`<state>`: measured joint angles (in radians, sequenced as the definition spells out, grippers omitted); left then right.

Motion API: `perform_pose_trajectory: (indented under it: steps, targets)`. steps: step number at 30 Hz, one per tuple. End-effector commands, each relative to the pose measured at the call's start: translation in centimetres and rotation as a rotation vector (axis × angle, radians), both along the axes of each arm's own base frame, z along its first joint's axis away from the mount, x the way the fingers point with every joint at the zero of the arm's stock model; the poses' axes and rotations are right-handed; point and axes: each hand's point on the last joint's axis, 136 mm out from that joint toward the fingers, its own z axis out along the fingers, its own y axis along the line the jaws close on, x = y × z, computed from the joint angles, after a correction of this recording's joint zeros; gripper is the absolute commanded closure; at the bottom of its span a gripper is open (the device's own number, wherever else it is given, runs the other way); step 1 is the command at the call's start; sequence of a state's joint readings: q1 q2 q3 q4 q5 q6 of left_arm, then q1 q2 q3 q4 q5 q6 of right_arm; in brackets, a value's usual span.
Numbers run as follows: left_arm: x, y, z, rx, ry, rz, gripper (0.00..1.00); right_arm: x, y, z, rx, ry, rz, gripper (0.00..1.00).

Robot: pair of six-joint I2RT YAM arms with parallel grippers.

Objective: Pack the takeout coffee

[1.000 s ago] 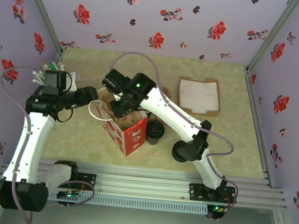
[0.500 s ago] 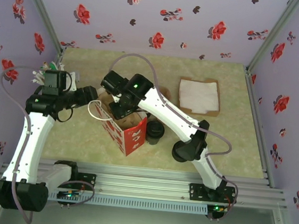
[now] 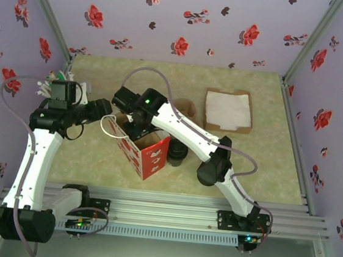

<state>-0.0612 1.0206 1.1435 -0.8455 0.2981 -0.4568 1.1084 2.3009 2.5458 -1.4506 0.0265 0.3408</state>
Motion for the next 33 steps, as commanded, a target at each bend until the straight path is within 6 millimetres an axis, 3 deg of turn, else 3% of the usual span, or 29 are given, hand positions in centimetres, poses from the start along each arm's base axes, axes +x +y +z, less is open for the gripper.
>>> perform_pose_trajectory:
  steps: [1,33]
  targets:
    - [-0.3,0.0,0.4,0.013,-0.022,-0.009,0.34,-0.4,-0.1,-0.3,-0.025,0.004,0.004,0.65]
    - [-0.4,0.7,1.3,0.042,-0.060,0.020,0.34,-0.2,0.1,-4.4,-0.114,0.034,-0.017,0.65]
